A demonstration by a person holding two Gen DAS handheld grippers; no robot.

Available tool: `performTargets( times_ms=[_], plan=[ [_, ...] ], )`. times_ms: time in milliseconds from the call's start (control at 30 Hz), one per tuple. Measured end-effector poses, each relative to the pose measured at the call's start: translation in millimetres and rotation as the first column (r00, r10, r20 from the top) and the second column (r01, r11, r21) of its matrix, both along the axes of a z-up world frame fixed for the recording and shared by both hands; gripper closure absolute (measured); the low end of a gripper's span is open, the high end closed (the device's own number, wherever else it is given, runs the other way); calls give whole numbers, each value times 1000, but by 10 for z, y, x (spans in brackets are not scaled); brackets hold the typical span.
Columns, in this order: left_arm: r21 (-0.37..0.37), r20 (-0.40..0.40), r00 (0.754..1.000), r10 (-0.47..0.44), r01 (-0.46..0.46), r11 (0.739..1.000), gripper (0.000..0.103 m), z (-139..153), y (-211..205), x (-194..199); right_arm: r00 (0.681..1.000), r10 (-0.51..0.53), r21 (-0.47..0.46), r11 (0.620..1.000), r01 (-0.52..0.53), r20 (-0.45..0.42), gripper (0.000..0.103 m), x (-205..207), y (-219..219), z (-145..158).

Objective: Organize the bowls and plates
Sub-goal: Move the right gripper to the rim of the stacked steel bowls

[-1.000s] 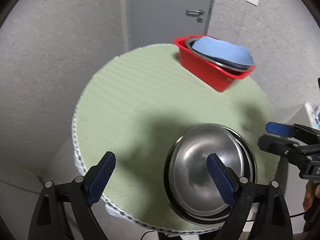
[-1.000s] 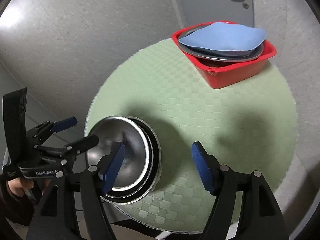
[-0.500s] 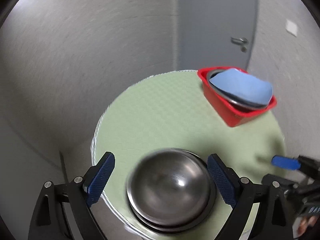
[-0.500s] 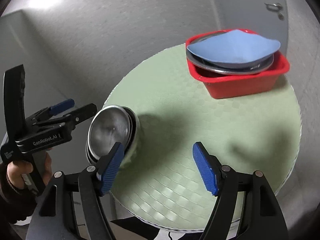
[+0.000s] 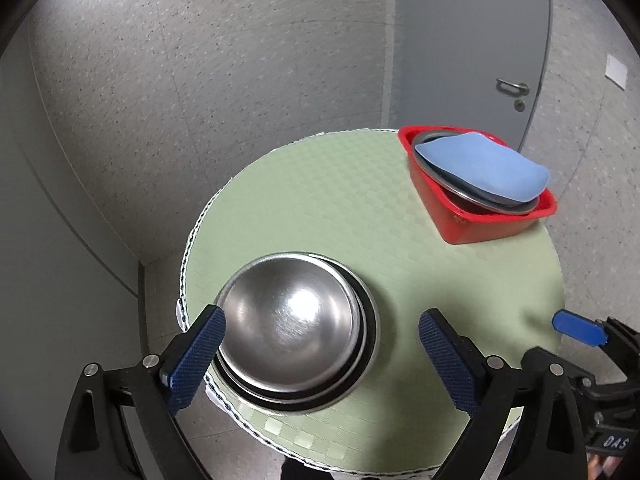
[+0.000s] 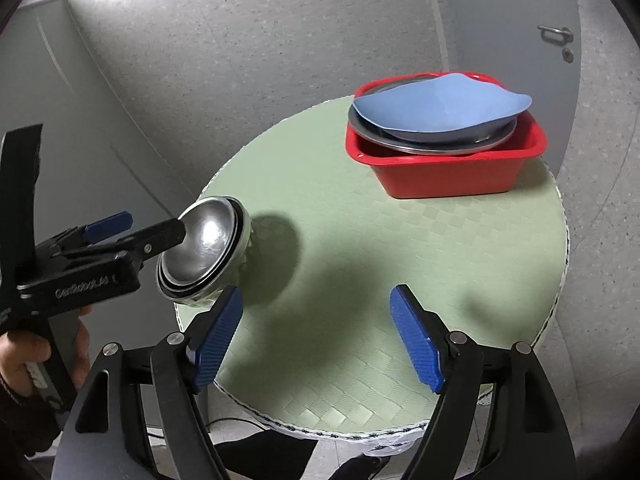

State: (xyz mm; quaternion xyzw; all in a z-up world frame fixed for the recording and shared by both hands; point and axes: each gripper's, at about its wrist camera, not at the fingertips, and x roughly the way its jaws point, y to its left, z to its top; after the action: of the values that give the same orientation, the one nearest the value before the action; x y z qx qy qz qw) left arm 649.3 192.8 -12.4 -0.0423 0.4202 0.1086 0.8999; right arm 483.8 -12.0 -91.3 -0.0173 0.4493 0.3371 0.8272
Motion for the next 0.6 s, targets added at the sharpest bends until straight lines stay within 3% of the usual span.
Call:
performTargets(
  times_ms=[267,600],
  plan=[
    [-60,21,999,40,-39,997,5,-102,446,-116,1000,-21,-8,1000,21,5,21,13,193,5],
    [-160,66,996,58,-46,986,4,-205,1167,-375,996,-76,8,997,76,-50,20,-76,565,-104]
  ],
)
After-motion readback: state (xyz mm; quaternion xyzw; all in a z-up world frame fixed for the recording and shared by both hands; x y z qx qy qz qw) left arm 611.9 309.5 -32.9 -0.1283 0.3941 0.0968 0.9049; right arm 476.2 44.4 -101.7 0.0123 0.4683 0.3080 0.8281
